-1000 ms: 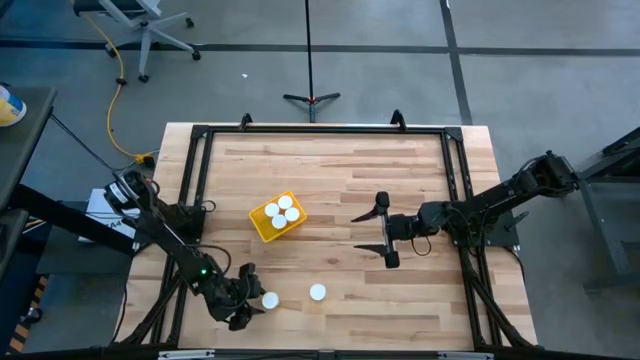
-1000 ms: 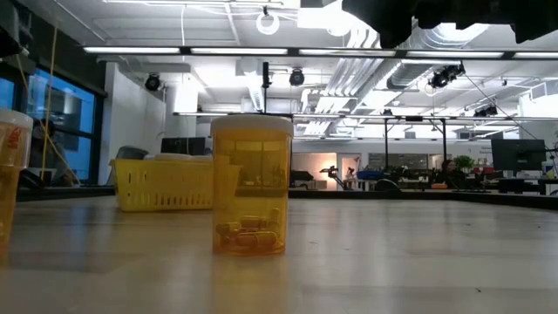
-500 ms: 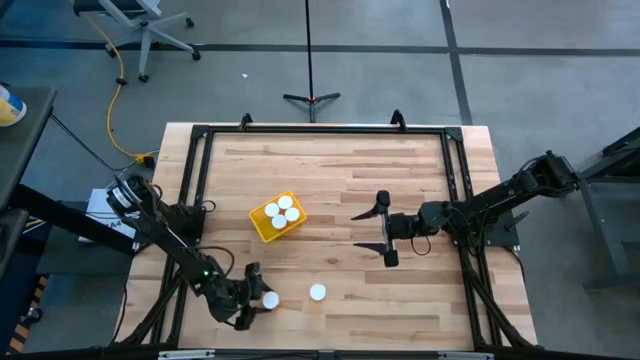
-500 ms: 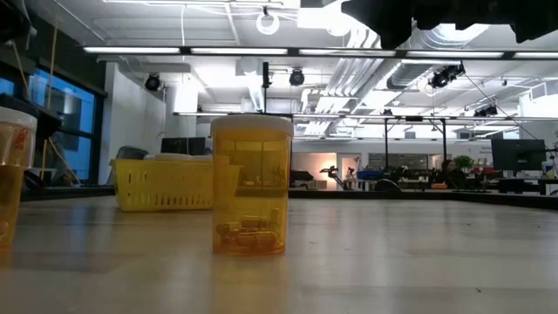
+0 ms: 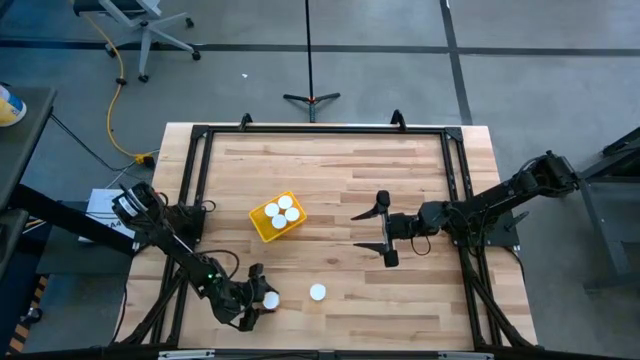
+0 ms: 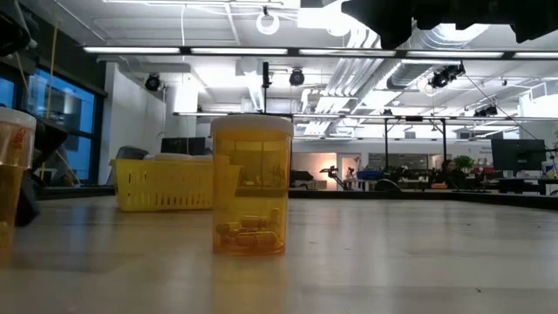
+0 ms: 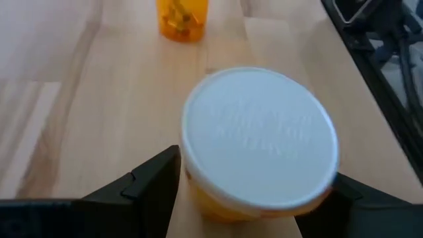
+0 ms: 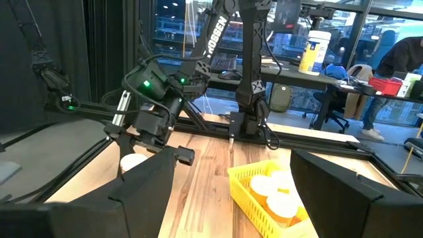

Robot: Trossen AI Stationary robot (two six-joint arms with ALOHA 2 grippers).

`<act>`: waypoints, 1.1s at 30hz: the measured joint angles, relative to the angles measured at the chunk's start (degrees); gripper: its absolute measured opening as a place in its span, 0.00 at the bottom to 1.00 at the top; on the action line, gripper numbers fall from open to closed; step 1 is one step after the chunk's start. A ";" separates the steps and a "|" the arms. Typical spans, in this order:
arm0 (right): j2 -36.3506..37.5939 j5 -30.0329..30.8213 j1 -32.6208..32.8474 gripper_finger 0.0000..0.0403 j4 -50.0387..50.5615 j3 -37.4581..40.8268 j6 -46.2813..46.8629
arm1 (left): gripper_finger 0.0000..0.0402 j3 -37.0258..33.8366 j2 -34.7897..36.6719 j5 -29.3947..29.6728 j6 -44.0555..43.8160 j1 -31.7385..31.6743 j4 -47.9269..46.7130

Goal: Pick and place pill bottles into a basket
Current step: Put the orange pill bottle into the yellow basket

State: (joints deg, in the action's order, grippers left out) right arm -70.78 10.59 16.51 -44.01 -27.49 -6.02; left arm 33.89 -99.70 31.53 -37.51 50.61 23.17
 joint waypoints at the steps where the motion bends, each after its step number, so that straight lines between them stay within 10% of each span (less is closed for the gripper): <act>1: 0.00 0.00 0.00 0.73 0.00 0.00 0.00 | 0.71 0.00 0.00 0.56 0.23 0.00 -0.06; 18: 0.00 0.00 0.00 0.73 0.00 0.00 0.03 | 0.48 0.00 0.00 2.03 1.70 0.00 -0.06; 33: 0.02 0.97 0.00 0.73 -0.09 0.00 0.04 | 0.52 0.02 6.73 3.85 2.52 -2.11 -5.29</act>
State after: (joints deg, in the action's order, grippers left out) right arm -70.76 11.56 16.51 -44.10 -27.49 -5.99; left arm 33.91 -92.97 35.38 -34.99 48.50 17.88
